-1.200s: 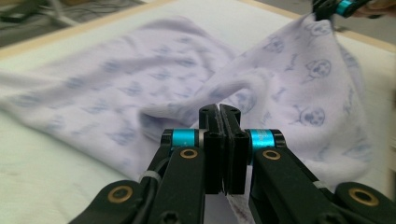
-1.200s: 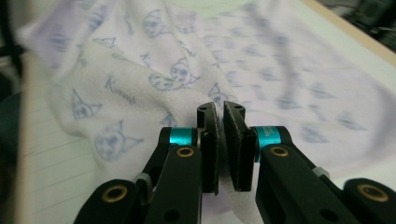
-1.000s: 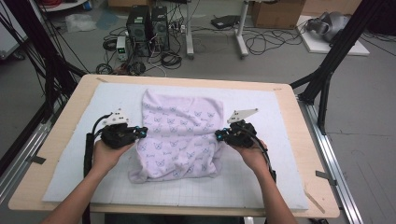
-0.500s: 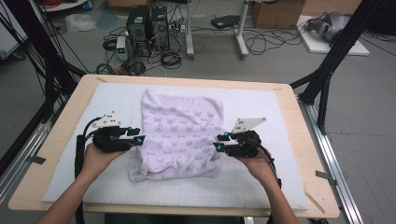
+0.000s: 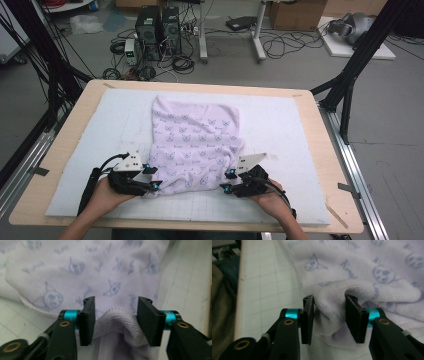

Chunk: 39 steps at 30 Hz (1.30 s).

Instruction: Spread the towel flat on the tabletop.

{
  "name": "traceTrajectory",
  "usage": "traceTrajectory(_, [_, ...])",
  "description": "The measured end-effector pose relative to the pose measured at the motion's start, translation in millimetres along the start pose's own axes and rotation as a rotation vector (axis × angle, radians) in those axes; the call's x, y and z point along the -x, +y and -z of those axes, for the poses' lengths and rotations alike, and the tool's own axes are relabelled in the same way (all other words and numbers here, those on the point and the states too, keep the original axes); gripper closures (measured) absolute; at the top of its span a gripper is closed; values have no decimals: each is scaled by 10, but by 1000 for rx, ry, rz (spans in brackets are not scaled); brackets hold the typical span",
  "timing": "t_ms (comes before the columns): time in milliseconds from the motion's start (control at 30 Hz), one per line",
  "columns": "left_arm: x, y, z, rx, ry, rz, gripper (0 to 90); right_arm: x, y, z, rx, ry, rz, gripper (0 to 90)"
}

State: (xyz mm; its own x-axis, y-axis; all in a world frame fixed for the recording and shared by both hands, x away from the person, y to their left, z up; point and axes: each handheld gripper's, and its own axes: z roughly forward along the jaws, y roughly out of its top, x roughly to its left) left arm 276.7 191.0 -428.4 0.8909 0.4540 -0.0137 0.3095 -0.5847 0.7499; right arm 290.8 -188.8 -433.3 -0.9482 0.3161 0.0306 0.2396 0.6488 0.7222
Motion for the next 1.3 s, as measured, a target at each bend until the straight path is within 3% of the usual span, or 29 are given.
traceTrajectory(67, [-14, -48, -40, -16, -15, -7, 714, 25, -5, -44, -16, 4, -7, 718])
traceTrajectory(167, [-36, -54, -11, -7, -22, 4, 810, 44, -8, -19, -1, 19, -34, 786])
traceTrajectory(300, [-12, -4, 146, 42, -4, 10, 823, -46, 14, 97, 36, 31, -41, 802])
traceTrajectory(500, [3, 169, 603, 169, 0, 34, 824, -245, 127, 458, 161, 42, -42, 803])
traceTrajectory(600, [-72, 224, 708, 194, 38, 51, 823, -258, 209, 629, 209, 35, -40, 801])
traceTrajectory(667, [-160, 233, 628, 178, 57, 66, 822, -207, 258, 638, 185, 15, -37, 799])
traceTrajectory(767, [-332, 220, 375, 116, 98, 96, 820, 3, 310, 498, 140, -17, -73, 794])
traceTrajectory(900, [-620, 196, 67, 78, 131, 148, 819, 376, 295, 236, 91, -65, -154, 790])
traceTrajectory(1000, [-798, 177, -71, 80, 132, 204, 818, 616, 236, 94, 74, -67, -216, 785])
traceTrajectory(1067, [-871, 144, -124, 92, 136, 240, 813, 709, 195, 13, 55, -66, -243, 776])
traceTrajectory(1167, [-894, 130, -124, 83, 149, 245, 752, 789, 150, -61, 62, -50, -275, 726])
traceTrajectory(1300, [-867, 145, 18, 119, 157, 248, 665, 737, 177, 54, 100, -62, -252, 672])
